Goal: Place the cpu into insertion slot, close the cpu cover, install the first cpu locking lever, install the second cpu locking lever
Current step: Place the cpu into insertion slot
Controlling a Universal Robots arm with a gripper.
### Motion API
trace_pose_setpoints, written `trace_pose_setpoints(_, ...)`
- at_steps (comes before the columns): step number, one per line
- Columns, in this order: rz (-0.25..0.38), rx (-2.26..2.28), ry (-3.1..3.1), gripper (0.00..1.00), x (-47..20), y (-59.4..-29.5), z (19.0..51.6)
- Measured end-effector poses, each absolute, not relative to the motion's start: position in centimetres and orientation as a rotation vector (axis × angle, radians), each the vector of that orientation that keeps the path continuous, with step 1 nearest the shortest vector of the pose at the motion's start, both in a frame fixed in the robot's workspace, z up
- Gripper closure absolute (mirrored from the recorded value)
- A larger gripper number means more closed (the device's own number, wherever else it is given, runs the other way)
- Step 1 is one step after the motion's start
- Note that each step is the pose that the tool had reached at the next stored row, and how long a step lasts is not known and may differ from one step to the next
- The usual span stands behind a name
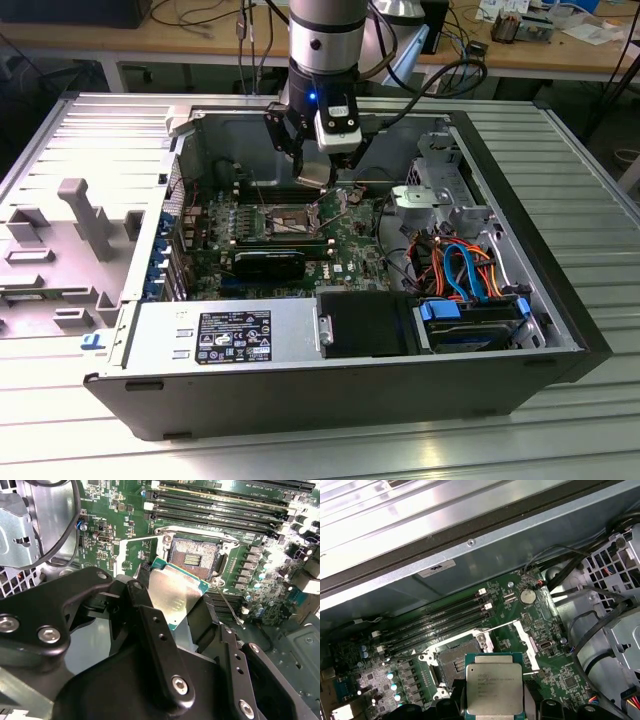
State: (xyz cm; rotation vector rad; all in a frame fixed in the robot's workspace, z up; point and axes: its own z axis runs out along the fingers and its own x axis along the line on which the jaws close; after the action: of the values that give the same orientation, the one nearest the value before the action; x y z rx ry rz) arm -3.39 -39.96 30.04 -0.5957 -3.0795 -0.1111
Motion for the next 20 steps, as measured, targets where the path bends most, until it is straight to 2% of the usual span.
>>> trace_pose_setpoints(20, -0.111, -0.665, -3.067, 0.45, -3.39, -39.96, 29.9)
